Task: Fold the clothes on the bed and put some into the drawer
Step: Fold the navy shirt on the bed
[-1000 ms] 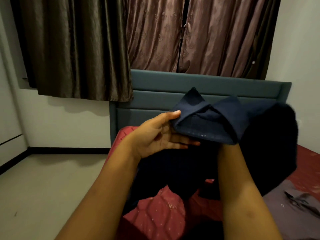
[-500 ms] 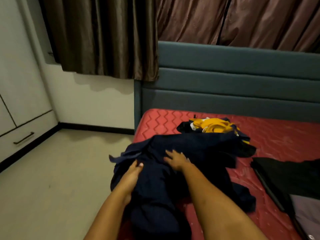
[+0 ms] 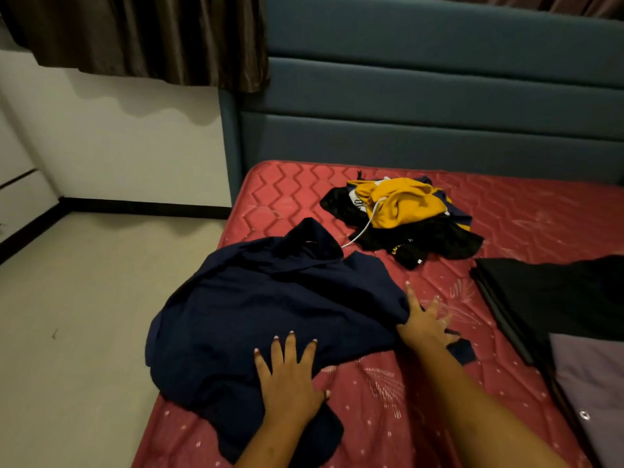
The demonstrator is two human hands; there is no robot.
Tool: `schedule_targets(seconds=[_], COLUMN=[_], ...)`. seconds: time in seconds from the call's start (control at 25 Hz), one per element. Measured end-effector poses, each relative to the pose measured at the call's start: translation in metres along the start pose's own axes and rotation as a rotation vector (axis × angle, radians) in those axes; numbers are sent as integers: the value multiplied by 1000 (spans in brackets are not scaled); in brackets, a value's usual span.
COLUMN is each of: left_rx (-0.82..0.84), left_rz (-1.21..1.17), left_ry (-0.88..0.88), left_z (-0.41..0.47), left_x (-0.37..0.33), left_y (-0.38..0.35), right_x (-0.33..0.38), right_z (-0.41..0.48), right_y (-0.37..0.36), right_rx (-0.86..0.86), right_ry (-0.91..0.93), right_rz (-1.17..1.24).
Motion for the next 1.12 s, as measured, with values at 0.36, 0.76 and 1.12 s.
schedule_targets(seconds=[0.36,0.76,1.12], left_rx=[-212,-465,-296], left_rz=[60,-320,366], left_ry=[-134,-80,122], left_z=[42,-8,-21], left_x=[-2,9,76], left_y=[9,75,122], right_x=[25,39,-15], right_z=[63,-83,-63], right_y=[136,-15,54], right_rx=[-606,161,322], right_ry=[9,752,516], right_rz=[92,-124,-459])
Point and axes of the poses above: each hand's wrist, its own z-axis towards the middle knuckle, its own y-axis out of the back of the hand, x = y × z, the point moved 2 cm from there along z, towards the middle knuckle, and after that the axes turned 1 degree about -z, right-handed, at the moved point
